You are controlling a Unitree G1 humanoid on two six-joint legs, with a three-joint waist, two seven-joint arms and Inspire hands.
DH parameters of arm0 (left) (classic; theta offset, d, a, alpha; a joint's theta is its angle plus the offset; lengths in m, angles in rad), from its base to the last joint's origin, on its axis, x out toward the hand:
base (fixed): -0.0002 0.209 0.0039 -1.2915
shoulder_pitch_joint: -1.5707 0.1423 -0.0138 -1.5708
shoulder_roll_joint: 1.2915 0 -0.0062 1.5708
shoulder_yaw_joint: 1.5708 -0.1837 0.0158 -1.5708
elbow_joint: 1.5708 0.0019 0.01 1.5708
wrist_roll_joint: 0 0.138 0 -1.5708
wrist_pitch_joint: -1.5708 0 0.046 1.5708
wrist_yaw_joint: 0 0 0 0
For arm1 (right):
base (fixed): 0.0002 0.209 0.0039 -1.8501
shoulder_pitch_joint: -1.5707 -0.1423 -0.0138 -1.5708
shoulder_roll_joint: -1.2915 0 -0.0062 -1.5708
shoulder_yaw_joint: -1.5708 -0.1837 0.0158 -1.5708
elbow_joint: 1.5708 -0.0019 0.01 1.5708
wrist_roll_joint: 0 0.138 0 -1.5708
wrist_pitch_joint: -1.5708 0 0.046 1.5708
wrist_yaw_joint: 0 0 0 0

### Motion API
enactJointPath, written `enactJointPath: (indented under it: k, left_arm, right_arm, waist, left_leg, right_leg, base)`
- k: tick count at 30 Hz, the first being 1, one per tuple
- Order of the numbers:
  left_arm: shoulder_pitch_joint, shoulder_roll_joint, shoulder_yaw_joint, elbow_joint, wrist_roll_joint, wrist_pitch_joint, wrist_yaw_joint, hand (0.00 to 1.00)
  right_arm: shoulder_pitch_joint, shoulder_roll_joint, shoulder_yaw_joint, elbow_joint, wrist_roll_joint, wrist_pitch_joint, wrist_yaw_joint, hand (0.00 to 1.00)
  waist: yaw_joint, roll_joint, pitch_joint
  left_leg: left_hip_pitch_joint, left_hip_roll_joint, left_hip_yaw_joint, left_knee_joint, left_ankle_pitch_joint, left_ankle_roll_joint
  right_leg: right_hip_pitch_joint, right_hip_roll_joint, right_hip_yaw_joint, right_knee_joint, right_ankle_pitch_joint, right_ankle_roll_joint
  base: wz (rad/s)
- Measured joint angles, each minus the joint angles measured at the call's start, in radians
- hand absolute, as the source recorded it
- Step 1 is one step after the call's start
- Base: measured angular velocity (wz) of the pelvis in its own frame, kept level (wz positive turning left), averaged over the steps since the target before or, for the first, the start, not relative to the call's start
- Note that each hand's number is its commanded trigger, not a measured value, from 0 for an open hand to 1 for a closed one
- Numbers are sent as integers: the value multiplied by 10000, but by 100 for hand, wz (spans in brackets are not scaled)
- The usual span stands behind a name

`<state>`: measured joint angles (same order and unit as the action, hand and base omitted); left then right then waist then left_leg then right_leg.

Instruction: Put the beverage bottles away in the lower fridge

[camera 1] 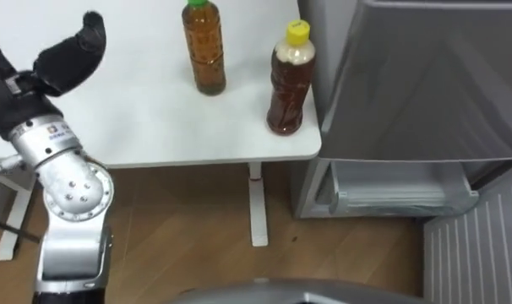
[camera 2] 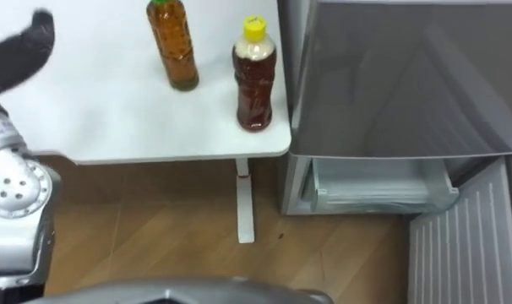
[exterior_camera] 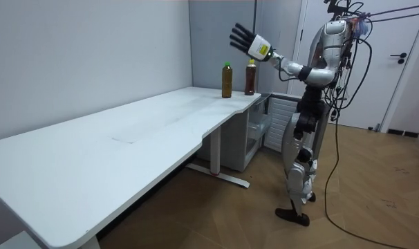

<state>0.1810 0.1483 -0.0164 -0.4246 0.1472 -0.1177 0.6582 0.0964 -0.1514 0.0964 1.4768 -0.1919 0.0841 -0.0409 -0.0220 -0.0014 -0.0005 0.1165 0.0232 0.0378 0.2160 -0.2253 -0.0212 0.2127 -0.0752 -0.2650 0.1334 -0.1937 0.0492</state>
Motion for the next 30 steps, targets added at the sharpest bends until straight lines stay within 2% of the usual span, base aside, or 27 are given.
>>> enactJointPath:
  k: [8,13,17,22,30]
  left_arm:
    - [0,-14,-184,0,90,55,-539,0]
    - [6,0,-476,261,-135,105,-882,0]
    - [14,6,-914,351,-592,344,-1695,0]
    - [-17,0,-1090,344,-781,649,-2606,0]
    - [-636,-6,-1569,130,-1166,657,-4010,0]
  right_arm:
    - [-86,31,-2,278,139,22,4,0]
    - [-261,36,347,389,259,52,15,0]
    - [-415,32,424,381,262,63,123,0]
    - [-476,33,627,256,228,140,186,0]
    - [-735,34,804,251,-4,-91,225,0]
  waist:
    - [-71,-200,21]
    - [-70,-205,98]
    - [-9,-175,131]
    - [-50,-212,114]
    - [-160,-286,132]
  left_leg:
    - [137,2,45,-22,39,-4]
    - [158,1,51,-54,39,-4]
    - [130,4,47,-167,38,-3]
    - [134,6,36,-183,39,-5]
    - [154,4,30,-185,39,-4]
  right_leg:
    - [-25,16,189,4,-6,-15]
    - [-20,17,218,1,-6,-14]
    - [-92,29,267,-2,-17,-16]
    - [-116,34,279,13,-19,-17]
    - [-57,33,294,17,-18,-17]
  base:
    - [-6]
    - [0]
    - [-2]
    - [-1]
    - [0]
